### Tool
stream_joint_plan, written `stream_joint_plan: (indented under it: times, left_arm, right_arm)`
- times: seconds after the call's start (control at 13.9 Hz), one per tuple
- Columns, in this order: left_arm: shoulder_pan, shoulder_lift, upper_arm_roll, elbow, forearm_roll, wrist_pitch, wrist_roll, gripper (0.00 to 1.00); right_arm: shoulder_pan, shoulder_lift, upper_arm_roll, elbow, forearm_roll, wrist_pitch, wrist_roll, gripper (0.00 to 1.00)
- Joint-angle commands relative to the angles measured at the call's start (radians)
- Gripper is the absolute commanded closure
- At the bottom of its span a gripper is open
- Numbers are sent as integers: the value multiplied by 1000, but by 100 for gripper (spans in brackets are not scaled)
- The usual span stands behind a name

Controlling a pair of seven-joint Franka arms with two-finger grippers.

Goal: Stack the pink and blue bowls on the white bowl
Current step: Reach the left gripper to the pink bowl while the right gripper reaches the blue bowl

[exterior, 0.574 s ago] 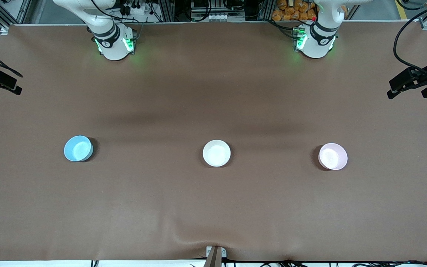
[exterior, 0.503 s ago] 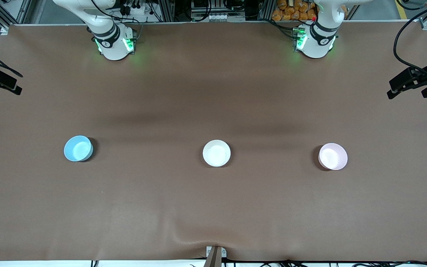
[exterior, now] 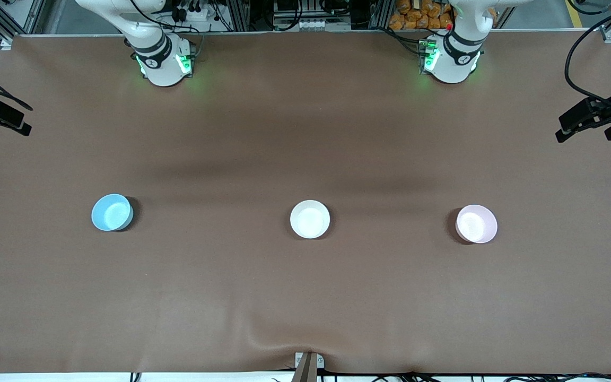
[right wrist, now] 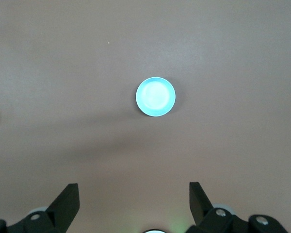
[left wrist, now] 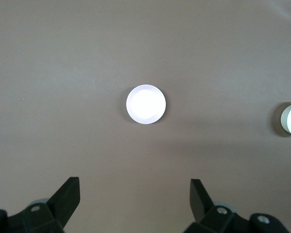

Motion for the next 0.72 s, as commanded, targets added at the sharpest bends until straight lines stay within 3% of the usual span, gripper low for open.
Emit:
stream_joint_plan:
  times: [0.0, 0.29, 0.65]
  left_arm:
    - [5, 40, 1, 12, 11, -14, 19, 0]
    - [11, 145, 2, 9, 20, 6, 30, 0]
    - [57, 319, 1, -20, 62, 188, 110, 0]
  right_arm:
    - [-12, -6, 0, 3, 5, -6, 3, 0]
    - [-12, 8, 0, -3, 4, 4, -9, 0]
    - [-29, 21, -1, -57, 5, 51, -10, 0]
